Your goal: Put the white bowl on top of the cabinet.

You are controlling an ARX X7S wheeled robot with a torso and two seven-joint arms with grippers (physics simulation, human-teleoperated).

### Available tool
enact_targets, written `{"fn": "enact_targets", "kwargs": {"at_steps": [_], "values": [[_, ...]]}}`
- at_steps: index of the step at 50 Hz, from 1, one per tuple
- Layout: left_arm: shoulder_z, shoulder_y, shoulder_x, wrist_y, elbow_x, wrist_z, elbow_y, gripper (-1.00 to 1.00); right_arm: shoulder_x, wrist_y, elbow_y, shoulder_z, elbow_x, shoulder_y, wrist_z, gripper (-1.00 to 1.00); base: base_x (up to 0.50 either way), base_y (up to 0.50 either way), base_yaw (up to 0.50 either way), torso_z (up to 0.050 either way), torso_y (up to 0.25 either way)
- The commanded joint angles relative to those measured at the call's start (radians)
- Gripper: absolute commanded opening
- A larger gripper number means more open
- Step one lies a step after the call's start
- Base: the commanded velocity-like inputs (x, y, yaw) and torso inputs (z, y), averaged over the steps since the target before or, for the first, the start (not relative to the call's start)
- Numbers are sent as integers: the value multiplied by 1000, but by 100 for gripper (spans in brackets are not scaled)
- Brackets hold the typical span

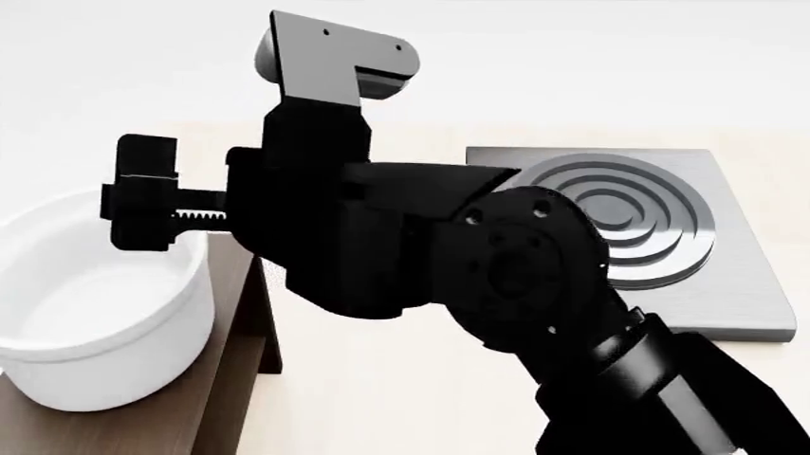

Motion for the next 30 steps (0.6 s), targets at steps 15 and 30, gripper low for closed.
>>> {"fn": "enact_targets", "kwargs": {"at_steps": [15,30], "values": [[-17,6,19,8,25,26,3,100,111,-191,-288,83,-237,-44,-21,100,0,0,0,0,0],[-15,4,19,8,27,26,1,100,191,-200,-334,128,-208,-56,-4,100,0,0,0,0,0]]}}
